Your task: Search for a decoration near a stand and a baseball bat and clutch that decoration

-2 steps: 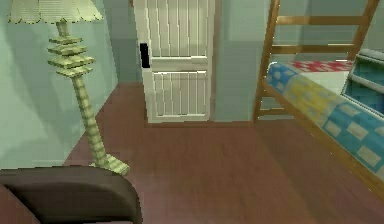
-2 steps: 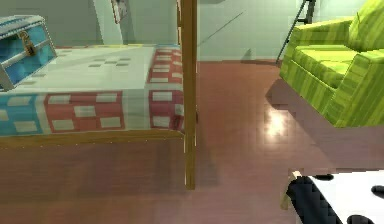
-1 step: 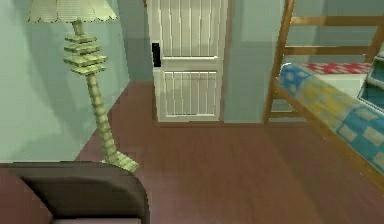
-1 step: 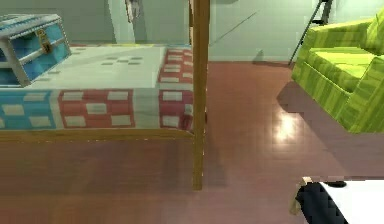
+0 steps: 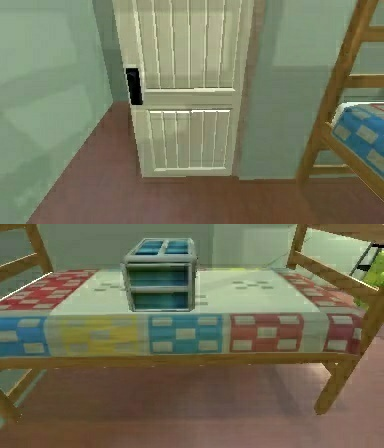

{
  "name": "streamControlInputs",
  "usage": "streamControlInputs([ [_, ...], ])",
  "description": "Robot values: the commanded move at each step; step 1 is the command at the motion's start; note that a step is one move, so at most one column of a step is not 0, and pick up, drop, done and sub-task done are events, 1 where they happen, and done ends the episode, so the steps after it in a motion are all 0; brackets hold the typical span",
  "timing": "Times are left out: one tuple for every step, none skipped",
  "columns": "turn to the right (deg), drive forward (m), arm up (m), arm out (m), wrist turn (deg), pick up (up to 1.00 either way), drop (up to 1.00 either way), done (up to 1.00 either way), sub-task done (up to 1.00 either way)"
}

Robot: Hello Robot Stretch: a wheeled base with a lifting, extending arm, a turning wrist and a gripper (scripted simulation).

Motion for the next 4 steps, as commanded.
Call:
streamControlInputs([
  [0.0, 0.05, 0.0, 0.0, 0.0, 0.0, 0.0, 0.0, 0.0],
  [-21.0, 0.0, 0.0, 0.0, 0.0, 0.0, 0.0, 0.0, 0.0],
  [0.0, 0.7, 0.0, 0.0, 0.0, 0.0, 0.0, 0.0, 0.0],
  [-21.0, 0.0, 0.0, 0.0, 0.0, 0.0, 0.0, 0.0, 0.0],
])
